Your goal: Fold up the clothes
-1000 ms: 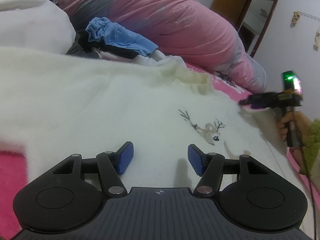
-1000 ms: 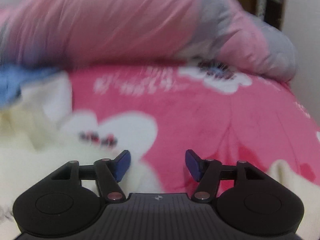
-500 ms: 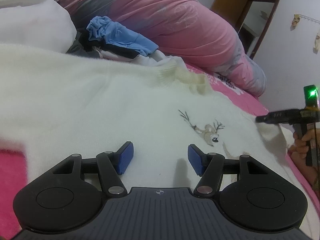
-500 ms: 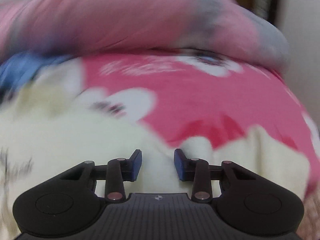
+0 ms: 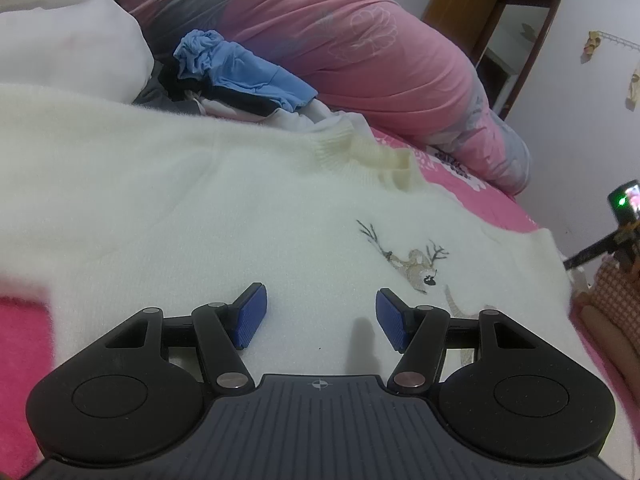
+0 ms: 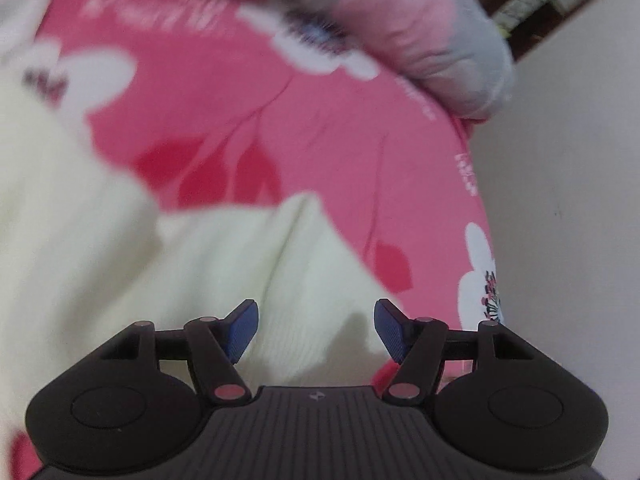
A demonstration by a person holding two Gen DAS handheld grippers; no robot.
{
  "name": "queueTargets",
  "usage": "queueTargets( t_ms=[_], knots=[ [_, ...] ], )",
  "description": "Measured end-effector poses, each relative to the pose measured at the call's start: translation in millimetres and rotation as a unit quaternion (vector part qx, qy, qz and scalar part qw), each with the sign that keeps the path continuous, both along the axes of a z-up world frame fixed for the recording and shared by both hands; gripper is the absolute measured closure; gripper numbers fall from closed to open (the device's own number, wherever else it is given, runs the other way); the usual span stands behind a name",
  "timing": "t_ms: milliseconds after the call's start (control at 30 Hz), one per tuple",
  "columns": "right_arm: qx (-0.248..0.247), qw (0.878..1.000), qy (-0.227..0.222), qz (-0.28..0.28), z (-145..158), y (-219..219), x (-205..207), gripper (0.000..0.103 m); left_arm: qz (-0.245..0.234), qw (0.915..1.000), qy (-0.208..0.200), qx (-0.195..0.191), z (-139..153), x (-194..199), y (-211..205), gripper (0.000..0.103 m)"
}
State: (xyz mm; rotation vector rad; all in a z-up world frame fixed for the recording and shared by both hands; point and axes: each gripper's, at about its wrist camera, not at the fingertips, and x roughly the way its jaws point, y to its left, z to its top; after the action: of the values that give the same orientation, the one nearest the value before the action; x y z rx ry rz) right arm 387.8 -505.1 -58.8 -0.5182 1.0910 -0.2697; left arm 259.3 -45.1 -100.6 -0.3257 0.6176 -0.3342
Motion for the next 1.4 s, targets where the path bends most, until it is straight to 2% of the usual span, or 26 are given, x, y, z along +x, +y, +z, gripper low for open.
queueTargets(
  t_ms=[33, 100, 167, 200, 233, 333, 467, 633, 767, 933, 1033, 1200, 1300, 1400],
  knots=[
    [-0.010, 1.000, 0.007, -0.001, -8, 1, 1, 0.038, 0.000, 1.0000, 0.000, -0.001, 0, 0, 0, 0.042],
    [-0.029, 0.999, 0.022, -0.004, -23, 3, 4, 0.051, 0.000, 1.0000, 0.001, -0.004, 0, 0, 1, 0.042],
    [-0.041, 0.999, 0.030, 0.006, -32, 10, 4, 0.089, 0.000, 1.0000, 0.001, -0.006, 0, 0, 1, 0.042],
    [-0.056, 0.998, 0.030, 0.012, -34, 15, 2, 0.097, 0.000, 1.0000, 0.001, -0.007, -1, 0, 2, 0.042],
    [-0.066, 0.997, 0.023, 0.015, -34, 19, 1, 0.099, 0.000, 1.0000, 0.001, -0.008, -1, 0, 2, 0.042],
    [-0.070, 0.997, -0.024, 0.011, -15, 25, -4, 0.100, 0.000, 0.9999, 0.001, -0.013, -1, 0, 3, 0.042],
    [-0.037, 0.994, -0.101, -0.003, 45, 34, -19, 0.100, 0.000, 0.9996, 0.002, -0.029, -3, 0, 7, 0.042],
    [0.022, 0.983, -0.180, -0.004, 130, 51, -57, 0.100, 0.000, 0.9991, 0.003, -0.042, -3, 0, 10, 0.042],
    [0.069, 0.975, -0.211, 0.009, 182, 69, -92, 0.100, 0.000, 0.9989, 0.004, -0.047, -4, 0, 11, 0.042],
    [0.141, 0.963, -0.226, 0.031, 233, 102, -140, 0.100, -0.001, 0.9986, 0.004, -0.053, -4, 1, 13, 0.042],
    [0.206, 0.953, -0.217, 0.049, 252, 123, -155, 0.100, -0.001, 0.9983, 0.006, -0.058, -4, 1, 15, 0.042],
    [0.291, 0.933, -0.190, 0.098, 262, 175, -158, 0.100, -0.002, 0.9980, 0.006, -0.063, -5, 2, 16, 0.042],
    [0.307, 0.925, -0.171, 0.142, 254, 221, -151, 0.100, -0.002, 0.9977, 0.007, -0.067, -5, 3, 17, 0.042],
    [0.338, 0.914, -0.146, 0.171, 229, 263, -136, 0.100, -0.002, 0.9974, 0.008, -0.072, -5, 3, 19, 0.042]
  ],
)
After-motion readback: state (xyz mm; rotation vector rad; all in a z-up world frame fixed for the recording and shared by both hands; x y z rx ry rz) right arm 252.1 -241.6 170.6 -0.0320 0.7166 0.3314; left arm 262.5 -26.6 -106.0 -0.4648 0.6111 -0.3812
